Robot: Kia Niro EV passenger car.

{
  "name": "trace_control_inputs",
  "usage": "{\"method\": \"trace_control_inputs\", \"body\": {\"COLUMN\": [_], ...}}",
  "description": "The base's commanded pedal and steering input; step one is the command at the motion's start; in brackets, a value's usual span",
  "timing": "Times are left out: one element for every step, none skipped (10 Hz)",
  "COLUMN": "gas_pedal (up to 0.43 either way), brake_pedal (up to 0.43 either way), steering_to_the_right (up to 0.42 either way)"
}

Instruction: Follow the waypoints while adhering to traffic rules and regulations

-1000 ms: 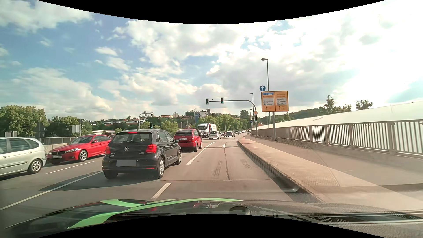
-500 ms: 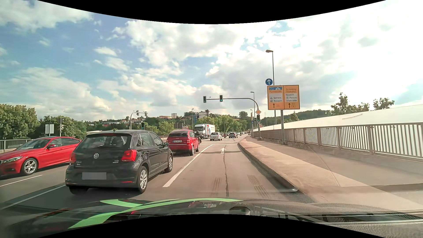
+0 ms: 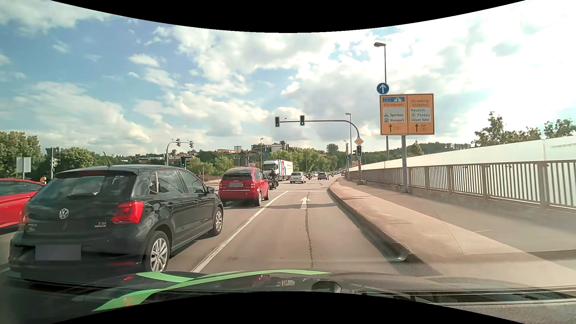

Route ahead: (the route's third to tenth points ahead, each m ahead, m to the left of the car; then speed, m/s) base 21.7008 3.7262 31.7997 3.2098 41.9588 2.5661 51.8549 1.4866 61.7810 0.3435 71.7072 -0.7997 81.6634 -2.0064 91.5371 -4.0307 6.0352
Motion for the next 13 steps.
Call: {"method": "trace_control_inputs", "body": {"gas_pedal": [0.15,0.15,0.15,0.138,0.138,0.138,0.138,0.138,0.138,0.138,0.138,0.138,0.138], "brake_pedal": [0.0,0.0,0.0,0.0,0.0,0.0,0.0,0.0,0.0,0.0,0.0,0.0,0.0], "steering_to_the_right": [-0.005,-0.005,-0.005,-0.004,-0.004,-0.004,-0.003,-0.001,0.0,0.003,0.004,0.004,0.004]}}
